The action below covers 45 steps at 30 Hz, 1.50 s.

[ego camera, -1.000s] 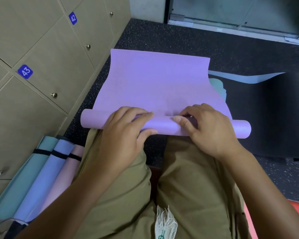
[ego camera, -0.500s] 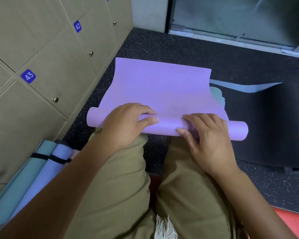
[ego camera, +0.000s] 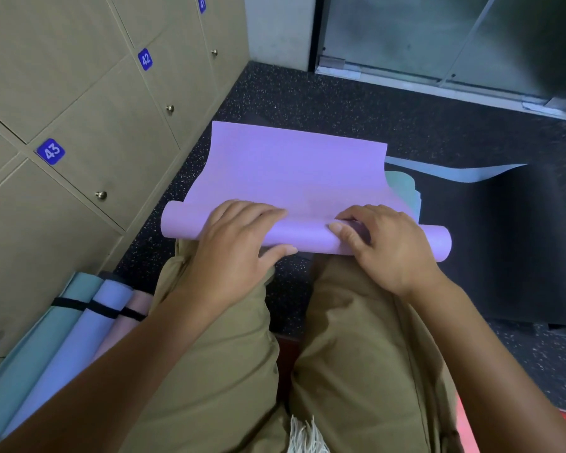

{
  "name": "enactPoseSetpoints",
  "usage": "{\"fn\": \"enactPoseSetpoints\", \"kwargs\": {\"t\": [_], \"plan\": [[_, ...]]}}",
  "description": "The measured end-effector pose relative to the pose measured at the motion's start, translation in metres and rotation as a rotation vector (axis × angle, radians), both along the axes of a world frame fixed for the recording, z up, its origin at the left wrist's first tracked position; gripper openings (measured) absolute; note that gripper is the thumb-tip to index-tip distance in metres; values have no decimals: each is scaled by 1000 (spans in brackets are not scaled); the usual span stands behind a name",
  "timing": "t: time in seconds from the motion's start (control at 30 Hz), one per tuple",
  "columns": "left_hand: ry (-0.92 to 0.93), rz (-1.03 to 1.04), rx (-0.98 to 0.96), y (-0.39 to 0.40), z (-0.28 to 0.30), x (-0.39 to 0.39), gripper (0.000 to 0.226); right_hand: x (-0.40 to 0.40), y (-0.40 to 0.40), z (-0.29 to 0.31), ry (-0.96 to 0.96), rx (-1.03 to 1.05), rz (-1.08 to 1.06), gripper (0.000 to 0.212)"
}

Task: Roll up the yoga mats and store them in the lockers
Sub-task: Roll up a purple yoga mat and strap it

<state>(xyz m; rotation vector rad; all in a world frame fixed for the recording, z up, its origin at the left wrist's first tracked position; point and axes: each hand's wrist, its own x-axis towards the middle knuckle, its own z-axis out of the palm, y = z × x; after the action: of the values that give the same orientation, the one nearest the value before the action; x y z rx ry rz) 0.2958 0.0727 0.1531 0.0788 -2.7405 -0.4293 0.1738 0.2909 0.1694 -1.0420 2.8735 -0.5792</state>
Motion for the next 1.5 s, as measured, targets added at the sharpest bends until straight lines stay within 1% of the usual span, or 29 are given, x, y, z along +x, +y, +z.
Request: {"fn": "enactPoseSetpoints", "kwargs": {"t": [0.07, 0.2, 0.37, 0.4, 0.53, 0.6, 0.67, 0.73, 0.77, 0.83, 0.9, 0.93, 1.03, 1.1, 1.17, 1.23, 1.33, 1.43, 1.5], "plan": [[-24, 2, 24, -2, 2, -5, 54, -2, 0, 0, 7, -11, 15, 53], [-94, -2, 42, -6, 5, -13, 59, 2, 5, -4, 67, -124, 33, 49], [-236, 1, 30, -10, 15, -29, 68, 7, 10, -12, 166, -80, 27, 54], [-265, 6, 29, -11, 16, -32, 65, 7, 10, -14, 169, -82, 22, 54], [-400, 15, 93, -20, 19, -50, 42, -4, 5, -15, 149, -71, 18, 59], [-440, 24, 196, -26, 21, -58, 41, -12, 2, -12, 111, -25, 34, 64], [-390, 29, 339, -29, 24, -64, 39, -20, -1, -7, 75, 15, 40, 68], [-289, 36, 390, -28, 26, -67, 22, -27, -5, -2, 20, 39, 31, 66], [-230, 54, 372, -25, 26, -68, 16, -31, -7, 1, -12, 51, 24, 63], [-141, 90, 302, -19, 24, -66, 16, -39, -10, 4, -76, 83, 6, 56], [-73, 76, 208, -15, 18, -62, 26, -46, -13, 4, -126, 108, -12, 52], [-60, 59, 159, -15, 14, -60, 36, -49, -14, 4, -135, 120, -17, 52], [-71, 37, 12, -17, 3, -55, 64, -55, -16, 2, -123, 132, -17, 52], [-80, 51, -57, -14, -2, -55, 69, -60, -17, 1, -114, 81, 1, 50], [-85, 54, -62, -14, -4, -59, 69, -64, -16, -1, -108, 8, 22, 50], [-100, 59, -52, -15, -4, -64, 70, -66, -15, -3, -64, -23, 45, 50], [-179, 71, -69, -17, -2, -74, 72, -64, -13, -6, 43, 38, 77, 56], [-239, 74, -117, -18, 0, -86, 75, -57, -11, -13, 120, 142, 68, 71], [-264, 55, -178, -20, 1, -93, 68, -55, -13, -20, 186, 180, 31, 80]]}}
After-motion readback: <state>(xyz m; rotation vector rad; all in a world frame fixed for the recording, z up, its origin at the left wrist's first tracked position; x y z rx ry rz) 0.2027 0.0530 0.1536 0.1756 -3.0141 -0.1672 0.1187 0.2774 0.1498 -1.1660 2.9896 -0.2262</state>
